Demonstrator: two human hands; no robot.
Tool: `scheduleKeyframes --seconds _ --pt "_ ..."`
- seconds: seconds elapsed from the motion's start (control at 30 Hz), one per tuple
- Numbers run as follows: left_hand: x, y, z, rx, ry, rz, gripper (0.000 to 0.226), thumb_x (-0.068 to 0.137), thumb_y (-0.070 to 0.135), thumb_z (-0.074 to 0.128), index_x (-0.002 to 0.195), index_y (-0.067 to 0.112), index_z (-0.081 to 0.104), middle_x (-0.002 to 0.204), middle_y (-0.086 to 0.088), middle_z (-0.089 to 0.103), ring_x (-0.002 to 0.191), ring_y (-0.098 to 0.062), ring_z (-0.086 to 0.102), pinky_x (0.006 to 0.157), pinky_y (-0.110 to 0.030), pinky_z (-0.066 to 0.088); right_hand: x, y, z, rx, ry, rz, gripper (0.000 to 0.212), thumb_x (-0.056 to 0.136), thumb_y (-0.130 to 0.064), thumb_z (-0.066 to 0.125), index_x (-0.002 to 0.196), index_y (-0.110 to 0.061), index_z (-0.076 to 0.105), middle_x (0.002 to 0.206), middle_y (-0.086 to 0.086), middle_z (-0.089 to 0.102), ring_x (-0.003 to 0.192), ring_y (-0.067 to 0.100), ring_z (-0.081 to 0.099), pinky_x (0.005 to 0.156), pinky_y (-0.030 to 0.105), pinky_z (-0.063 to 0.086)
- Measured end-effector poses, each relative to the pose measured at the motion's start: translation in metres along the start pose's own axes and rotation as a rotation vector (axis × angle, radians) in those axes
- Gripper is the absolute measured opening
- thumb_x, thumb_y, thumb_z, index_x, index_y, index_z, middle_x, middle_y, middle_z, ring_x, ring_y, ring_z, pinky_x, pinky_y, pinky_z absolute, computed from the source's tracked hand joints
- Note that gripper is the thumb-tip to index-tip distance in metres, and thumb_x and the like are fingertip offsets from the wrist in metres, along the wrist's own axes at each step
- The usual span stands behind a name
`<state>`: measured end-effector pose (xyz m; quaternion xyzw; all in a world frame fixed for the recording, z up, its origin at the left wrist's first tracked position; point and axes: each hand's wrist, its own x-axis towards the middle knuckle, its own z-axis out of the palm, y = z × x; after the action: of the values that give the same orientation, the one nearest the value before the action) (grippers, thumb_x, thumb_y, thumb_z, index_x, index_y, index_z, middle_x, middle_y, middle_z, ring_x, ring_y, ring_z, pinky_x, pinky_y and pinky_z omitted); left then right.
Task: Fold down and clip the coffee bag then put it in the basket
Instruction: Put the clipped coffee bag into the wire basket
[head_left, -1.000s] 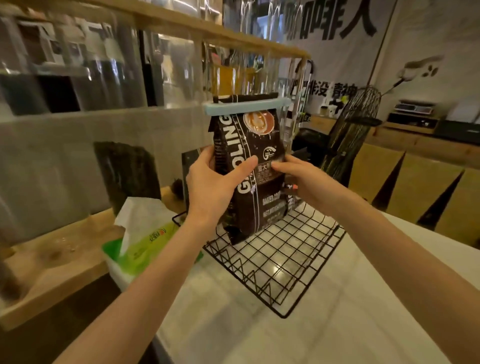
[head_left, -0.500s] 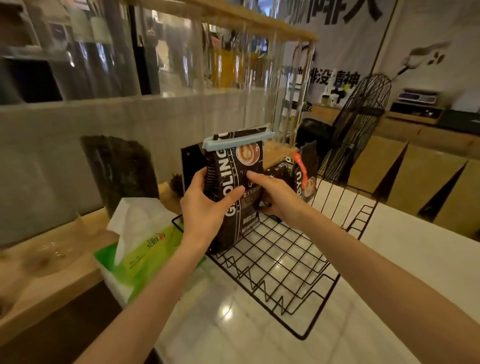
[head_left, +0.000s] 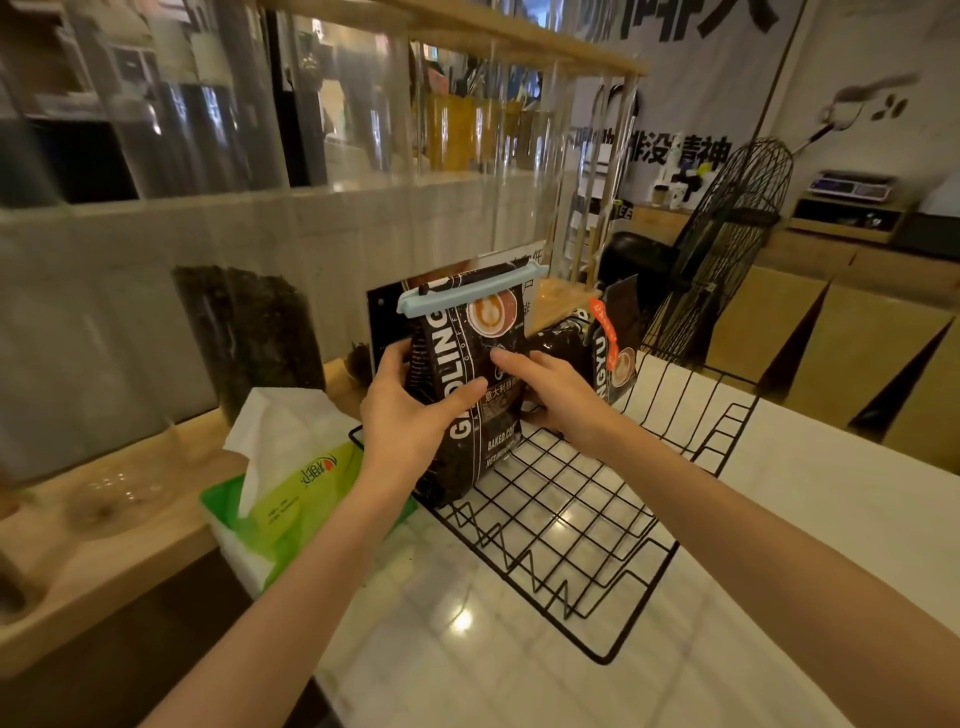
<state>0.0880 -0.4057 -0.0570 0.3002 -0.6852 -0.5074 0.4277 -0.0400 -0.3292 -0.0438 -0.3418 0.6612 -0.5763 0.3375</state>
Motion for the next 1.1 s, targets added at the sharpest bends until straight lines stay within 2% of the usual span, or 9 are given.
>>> scheduleKeyframes --seconds 0.13,0.27,0.5,0.6,0.7,0.8,0.87,0.97,1.1 --pt "-0.001 0.001 0.0 0.013 0.001 0.01 0.069 0.061 0.027 0.08 0.121 0.022 0.046 0.104 0.011 0.057 0.103 -0.012 0.057 0.089 -0.038 0.051 -0.002 -0.002 -0.001 -0.025 -0.024 -0.003 0.053 0.083 -0.042 0.057 0.127 -0.015 0.045 0.105 -0.008 0.056 0.094 0.008 0.053 0.087 0.033 0.04" --pt "-0.004 0.001 0.001 0.02 0.01 0.028 0.067 0.062 0.028 0.08 0.121 0.023 0.048 0.104 0.011 0.059 0.103 -0.012 0.058 0.09 -0.041 0.051 -0.004 -0.001 -0.001 -0.04 -0.028 -0.017 0.049 0.085 -0.042 0.055 0.125 -0.015 0.045 0.1 -0.011 0.055 0.087 0.004 0.051 0.086 0.032 0.04" --pt "-0.003 0.005 0.004 -0.002 0.046 0.069 0.067 0.061 0.031 0.079 0.122 0.02 0.051 0.112 0.004 0.065 0.104 -0.012 0.061 0.088 -0.043 0.053 -0.007 -0.008 -0.007 -0.042 -0.03 -0.051 0.012 0.087 -0.038 0.054 0.092 -0.028 0.054 0.09 -0.016 0.059 0.078 -0.002 0.056 0.061 0.015 0.045" --pt "-0.006 0.002 0.004 -0.031 0.051 0.05 0.063 0.06 0.034 0.079 0.117 0.024 0.054 0.109 0.004 0.067 0.102 -0.013 0.063 0.086 -0.044 0.054 -0.009 -0.01 -0.006 -0.073 -0.007 -0.061 0.009 0.085 -0.039 0.055 0.083 -0.031 0.055 0.086 -0.014 0.061 0.07 -0.005 0.059 0.049 0.005 0.045" --pt "-0.007 0.0 0.005 -0.028 0.043 0.03 0.056 0.061 0.031 0.079 0.112 0.028 0.054 0.106 0.006 0.066 0.1 -0.014 0.063 0.086 -0.044 0.054 -0.01 -0.008 -0.005 -0.07 0.0 -0.036 0.013 0.086 -0.038 0.055 0.093 -0.027 0.055 0.087 -0.014 0.06 0.072 -0.004 0.057 0.046 0.003 0.043" --pt "-0.005 0.001 0.005 -0.008 0.027 0.015 0.06 0.062 0.03 0.079 0.116 0.028 0.051 0.109 0.005 0.064 0.104 -0.015 0.061 0.088 -0.045 0.052 -0.012 -0.009 -0.002 -0.067 -0.007 -0.01 0.042 0.086 -0.04 0.053 0.122 -0.018 0.049 0.089 -0.017 0.057 0.074 -0.004 0.054 0.047 0.004 0.043" --pt "-0.003 0.001 0.005 0.014 0.007 -0.004 0.064 0.063 0.03 0.079 0.12 0.025 0.049 0.111 0.005 0.062 0.106 -0.016 0.059 0.09 -0.043 0.051 -0.012 -0.009 -0.001 -0.08 -0.005 0.003 0.052 0.087 -0.042 0.052 0.131 -0.017 0.042 0.101 -0.014 0.056 0.076 -0.005 0.051 0.054 0.008 0.04" --pt "0.0 0.001 0.003 0.061 -0.035 -0.026 0.07 0.063 0.029 0.079 0.124 0.023 0.045 0.109 0.006 0.058 0.103 -0.013 0.056 0.085 -0.033 0.049 -0.011 -0.01 0.001 -0.08 -0.012 0.019 0.056 0.088 -0.041 0.05 0.136 -0.016 0.035 0.112 -0.007 0.05 0.082 -0.001 0.05 0.061 0.01 0.038" --pt "0.003 0.001 -0.003 0.15 -0.055 -0.015 0.077 0.063 0.028 0.08 0.128 0.02 0.04 0.116 0.002 0.059 0.097 -0.008 0.049 0.081 -0.027 0.043 -0.012 -0.013 0.004 -0.083 -0.048 0.062 0.054 0.087 -0.041 0.052 0.134 -0.017 0.038 0.095 -0.015 0.053 0.078 -0.004 0.051 0.055 0.009 0.041"
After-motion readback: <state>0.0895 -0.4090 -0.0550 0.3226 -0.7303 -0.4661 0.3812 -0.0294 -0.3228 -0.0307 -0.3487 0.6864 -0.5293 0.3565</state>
